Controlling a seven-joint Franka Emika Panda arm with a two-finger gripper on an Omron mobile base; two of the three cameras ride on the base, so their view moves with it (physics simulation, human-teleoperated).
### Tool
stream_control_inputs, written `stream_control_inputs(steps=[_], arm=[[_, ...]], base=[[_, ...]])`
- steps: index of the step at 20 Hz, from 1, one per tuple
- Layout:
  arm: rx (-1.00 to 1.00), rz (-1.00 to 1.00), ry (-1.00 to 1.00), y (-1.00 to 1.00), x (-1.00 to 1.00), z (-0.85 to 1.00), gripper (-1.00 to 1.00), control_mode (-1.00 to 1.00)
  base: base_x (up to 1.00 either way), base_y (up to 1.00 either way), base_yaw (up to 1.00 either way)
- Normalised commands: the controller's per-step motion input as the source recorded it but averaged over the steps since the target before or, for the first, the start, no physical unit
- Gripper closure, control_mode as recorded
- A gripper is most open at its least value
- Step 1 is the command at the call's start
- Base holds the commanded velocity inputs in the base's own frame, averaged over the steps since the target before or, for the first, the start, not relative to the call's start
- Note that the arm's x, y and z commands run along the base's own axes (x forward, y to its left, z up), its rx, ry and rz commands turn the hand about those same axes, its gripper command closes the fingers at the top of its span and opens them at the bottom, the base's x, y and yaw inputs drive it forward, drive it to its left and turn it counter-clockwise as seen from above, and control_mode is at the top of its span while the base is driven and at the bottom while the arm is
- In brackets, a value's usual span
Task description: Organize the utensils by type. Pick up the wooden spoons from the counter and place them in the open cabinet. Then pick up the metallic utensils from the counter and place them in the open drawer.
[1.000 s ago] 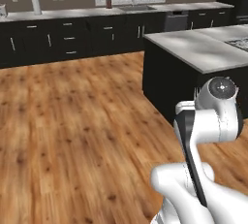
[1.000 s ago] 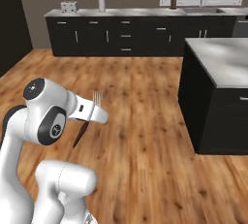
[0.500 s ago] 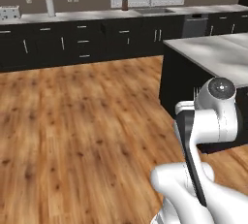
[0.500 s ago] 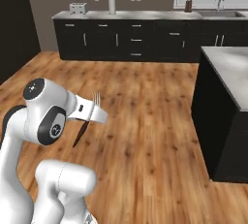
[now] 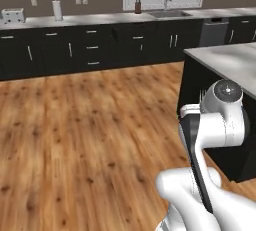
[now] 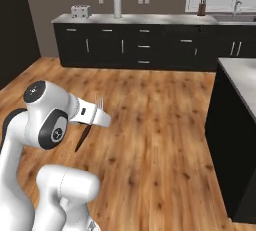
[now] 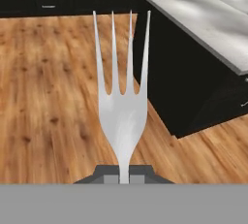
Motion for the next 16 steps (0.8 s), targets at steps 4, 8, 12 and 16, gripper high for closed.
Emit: stream_control_inputs(steps=[4,8,12,16], arm=[[0.0,0.0,0.0,0.0,0.0,0.0,1.0,1.0],[0.0,0.0,0.0,0.0,0.0,0.0,1.0,1.0],[0.0,0.0,0.0,0.0,0.0,0.0,1.0,1.0],[0.0,0.0,0.0,0.0,0.0,0.0,1.0,1.0]], base=[[0.84,0.21,0.05],[0.84,0.21,0.05],[0.85,0.24,0.04],[0.77,0.23,0.0]])
